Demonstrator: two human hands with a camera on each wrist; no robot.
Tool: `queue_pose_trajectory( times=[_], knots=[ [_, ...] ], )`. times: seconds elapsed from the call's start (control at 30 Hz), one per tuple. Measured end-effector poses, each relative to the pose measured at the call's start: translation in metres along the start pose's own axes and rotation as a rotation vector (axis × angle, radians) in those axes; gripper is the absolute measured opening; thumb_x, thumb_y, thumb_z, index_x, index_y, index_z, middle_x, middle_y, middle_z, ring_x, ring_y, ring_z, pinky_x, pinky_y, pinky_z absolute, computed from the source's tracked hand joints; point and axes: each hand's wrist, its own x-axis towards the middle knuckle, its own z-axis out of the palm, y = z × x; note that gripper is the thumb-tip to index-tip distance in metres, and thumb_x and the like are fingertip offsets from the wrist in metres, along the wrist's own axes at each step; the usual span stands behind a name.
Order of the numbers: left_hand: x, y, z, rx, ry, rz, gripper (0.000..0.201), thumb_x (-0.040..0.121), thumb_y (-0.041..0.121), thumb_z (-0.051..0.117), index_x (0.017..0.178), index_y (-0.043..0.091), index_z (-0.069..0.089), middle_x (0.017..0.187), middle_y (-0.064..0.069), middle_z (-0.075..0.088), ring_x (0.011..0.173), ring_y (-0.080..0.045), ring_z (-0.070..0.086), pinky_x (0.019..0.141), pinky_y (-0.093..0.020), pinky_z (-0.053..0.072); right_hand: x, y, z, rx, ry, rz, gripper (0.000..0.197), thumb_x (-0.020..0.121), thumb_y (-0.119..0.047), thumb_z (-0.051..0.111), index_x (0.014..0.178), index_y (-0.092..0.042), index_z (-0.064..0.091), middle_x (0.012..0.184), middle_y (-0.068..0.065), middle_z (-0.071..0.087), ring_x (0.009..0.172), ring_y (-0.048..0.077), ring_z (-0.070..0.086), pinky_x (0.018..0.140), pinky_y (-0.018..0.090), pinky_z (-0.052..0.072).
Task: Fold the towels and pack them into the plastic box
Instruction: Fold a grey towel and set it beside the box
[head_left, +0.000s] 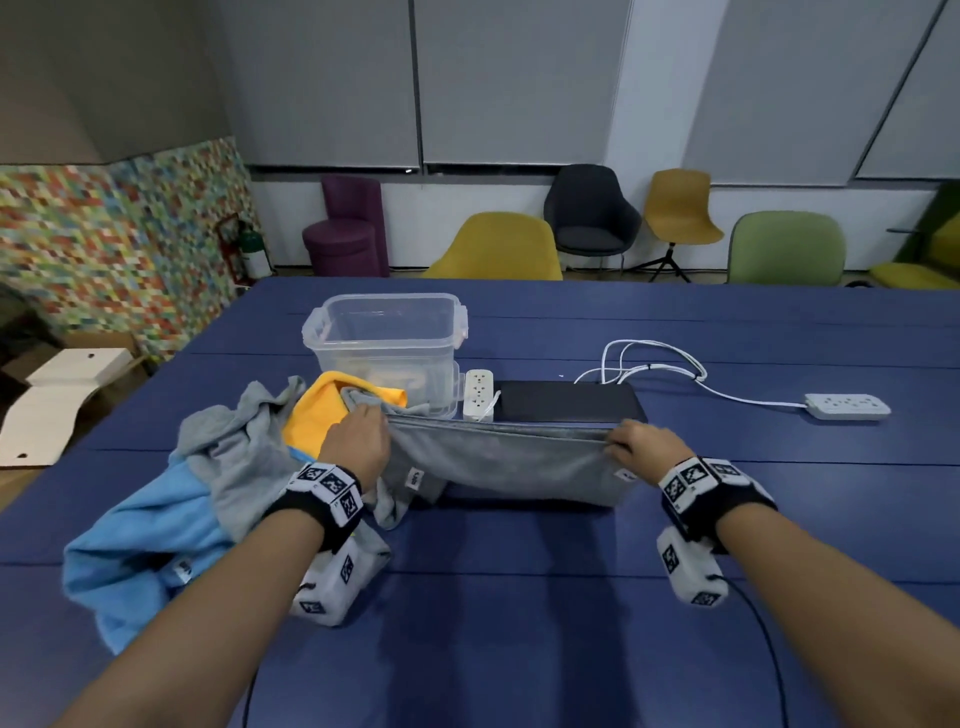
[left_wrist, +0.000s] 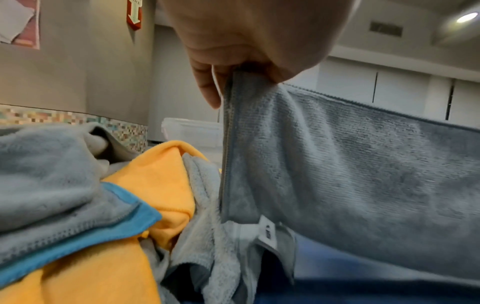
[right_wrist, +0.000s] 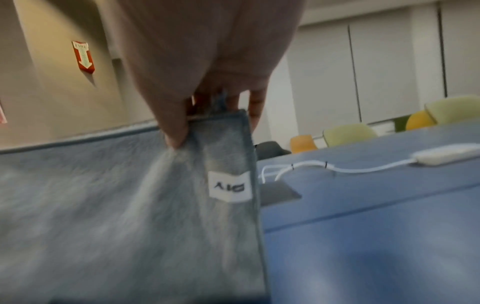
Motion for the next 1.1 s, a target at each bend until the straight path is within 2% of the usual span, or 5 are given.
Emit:
queue_pose_trajectory(
  times=[0.13, 0.27, 0.53, 0.8, 1.1],
  knots=[
    [-0.014, 0.008, -0.029, -0.041, 0.095, 0.097, 0.022, 0.099, 0.021, 0.032, 0.086, 0.009, 0.044, 0.091, -0.016, 0.055, 0.082, -0.034, 0.052, 0.07, -0.04, 0.037, -0.008, 0.012, -0.043, 0.165, -0.031, -0.004, 0.025, 0.09, -0.015, 0.045, 0.107, -0.013, 0.064, 0.116, 0.013, 0.06, 0.108, 0.027, 0.055, 0.09, 0.032, 0.041],
    [-0.02, 0.015, -0.055, -0.087, 0.204, 0.138, 0.024, 0.099, 0.027, 0.036, 0.084, 0.011, 0.045, 0.08, -0.004, 0.044, 0.082, -0.029, 0.05, 0.066, -0.032, 0.026, -0.013, 0.019, -0.079, 0.343, 0.177, -0.001, 0.01, 0.085, -0.017, 0.056, 0.084, -0.019, 0.066, 0.087, 0.004, 0.059, 0.089, 0.022, 0.056, 0.083, 0.032, 0.045],
    [-0.033, -0.023, 0.019, -0.003, -0.39, 0.059, 0.021, 0.095, 0.027, 0.05, 0.091, 0.007, 0.059, 0.095, -0.012, 0.061, 0.096, -0.029, 0.058, 0.071, -0.028, 0.038, -0.014, 0.012, -0.004, 0.073, -0.173, 0.121, 0.034, 0.085, -0.038, 0.06, 0.061, -0.023, 0.042, 0.078, 0.003, 0.053, 0.083, 0.02, 0.052, 0.071, 0.027, 0.039],
    [-0.016, -0.028, 0.057, 0.09, -0.422, 0.045, 0.029, 0.098, 0.034, 0.04, 0.108, 0.013, 0.056, 0.111, -0.01, 0.063, 0.102, -0.028, 0.058, 0.086, -0.036, 0.046, 0.015, 0.029, 0.035, 0.05, -0.282, 0.113, 0.032, 0.1, -0.021, 0.034, 0.122, -0.009, 0.053, 0.124, 0.014, 0.058, 0.11, 0.028, 0.057, 0.089, 0.032, 0.044],
    [0.035, -0.022, 0.082, 0.275, -0.402, 0.114, 0.036, 0.1, 0.039, 0.033, 0.119, 0.014, 0.052, 0.116, -0.01, 0.063, 0.107, -0.028, 0.059, 0.084, -0.033, 0.044, 0.069, 0.052, 0.058, -0.184, -0.259, 0.129, 0.032, 0.101, -0.028, 0.03, 0.124, -0.013, 0.045, 0.118, 0.013, 0.059, 0.106, 0.028, 0.058, 0.074, 0.032, 0.04]
  ],
)
